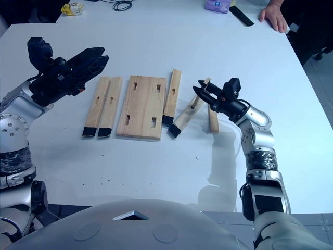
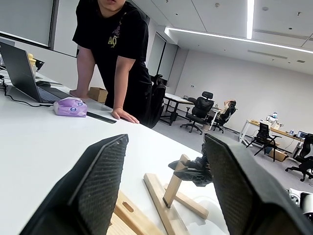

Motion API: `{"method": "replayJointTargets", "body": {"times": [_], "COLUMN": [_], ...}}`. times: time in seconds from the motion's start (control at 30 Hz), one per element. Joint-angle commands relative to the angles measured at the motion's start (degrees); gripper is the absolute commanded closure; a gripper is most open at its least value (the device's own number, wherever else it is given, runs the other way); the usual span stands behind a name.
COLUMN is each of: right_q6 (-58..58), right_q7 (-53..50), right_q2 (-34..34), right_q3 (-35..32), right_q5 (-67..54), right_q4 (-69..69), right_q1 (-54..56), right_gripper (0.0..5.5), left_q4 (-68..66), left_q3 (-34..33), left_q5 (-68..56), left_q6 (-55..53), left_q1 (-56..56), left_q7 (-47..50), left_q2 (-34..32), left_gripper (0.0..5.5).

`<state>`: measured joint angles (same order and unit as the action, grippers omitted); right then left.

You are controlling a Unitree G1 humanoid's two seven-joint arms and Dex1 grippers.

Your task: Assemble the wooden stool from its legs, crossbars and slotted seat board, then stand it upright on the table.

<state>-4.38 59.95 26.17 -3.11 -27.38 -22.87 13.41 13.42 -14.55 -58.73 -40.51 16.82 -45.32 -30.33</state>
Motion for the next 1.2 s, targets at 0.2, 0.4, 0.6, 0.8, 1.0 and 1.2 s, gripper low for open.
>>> {"method": "replayJointTargets", "body": {"times": [0.2,0.4,0.6,0.8,1.0,1.2], "right_q6": [10.47,10.07,9.9,10.34,9.66,8.11], "right_q7": [1.6,-0.2,-0.19,-0.06,-0.01,0.3], "right_q2": [2.99,2.33,3.82,4.46,4.51,4.77], "right_q3": [5.45,8.72,10.59,8.59,8.47,7.85], "right_q5": [0.6,5.46,6.75,4.07,3.79,3.76], "right_q4": [13.64,7.75,4.89,5.85,6.27,6.26], "right_q1": [-12.67,-9.96,-7.29,-9.59,-10.48,-9.75], "right_gripper": [4.19,4.19,4.19,4.19,4.19,4.19], "left_q4": [1.15,1.42,1.9,2.08,1.92,1.96], "left_q3": [-1.11,-1.3,-1.45,-1.85,-1.66,-1.79], "left_q5": [-0.36,-0.11,-0.11,-0.07,0.3,0.34], "left_q6": [-0.14,0.15,0.09,0.23,0.6,0.91], "left_q1": [-0.65,-0.97,-1.24,-1.89,-1.83,-1.93], "left_q7": [0.8,1.22,1.38,1.43,1.65,1.87], "left_q2": [0.56,1.24,1.34,1.33,1.62,1.59], "left_gripper": [2.64,2.64,2.64,2.64,2.64,2.64]}}
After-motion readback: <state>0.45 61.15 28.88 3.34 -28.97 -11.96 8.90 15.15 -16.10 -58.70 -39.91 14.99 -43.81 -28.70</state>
